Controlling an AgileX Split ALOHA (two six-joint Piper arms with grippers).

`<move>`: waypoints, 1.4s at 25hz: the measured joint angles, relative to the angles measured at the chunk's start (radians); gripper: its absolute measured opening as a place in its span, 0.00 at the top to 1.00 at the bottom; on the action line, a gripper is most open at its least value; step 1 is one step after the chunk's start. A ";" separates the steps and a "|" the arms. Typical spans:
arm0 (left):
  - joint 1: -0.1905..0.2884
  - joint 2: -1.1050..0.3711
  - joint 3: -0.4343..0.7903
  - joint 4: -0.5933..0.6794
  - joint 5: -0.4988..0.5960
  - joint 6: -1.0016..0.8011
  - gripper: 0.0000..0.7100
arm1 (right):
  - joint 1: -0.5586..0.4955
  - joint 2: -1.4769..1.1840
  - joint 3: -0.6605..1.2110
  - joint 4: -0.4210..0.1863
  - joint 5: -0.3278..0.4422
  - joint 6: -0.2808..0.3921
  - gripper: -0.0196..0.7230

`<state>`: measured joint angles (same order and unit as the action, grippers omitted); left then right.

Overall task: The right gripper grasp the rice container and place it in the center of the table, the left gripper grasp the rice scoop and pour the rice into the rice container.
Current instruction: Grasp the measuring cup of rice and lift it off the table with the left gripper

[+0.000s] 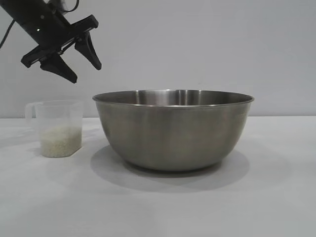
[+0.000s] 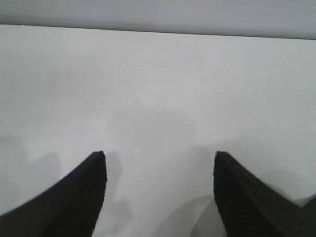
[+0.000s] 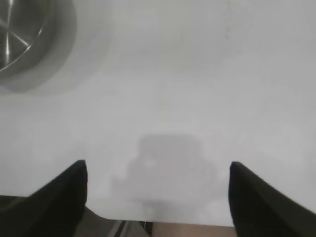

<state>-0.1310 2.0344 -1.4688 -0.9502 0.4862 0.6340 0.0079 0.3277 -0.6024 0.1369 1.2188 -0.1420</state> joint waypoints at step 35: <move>0.000 -0.285 0.000 0.502 0.179 -0.111 0.45 | 0.000 -0.343 0.113 0.002 -0.070 0.000 0.27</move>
<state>-0.1310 1.7499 -1.4688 -0.4486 0.6654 0.5232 0.0079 -0.0158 -0.4891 0.1386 1.1490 -0.1420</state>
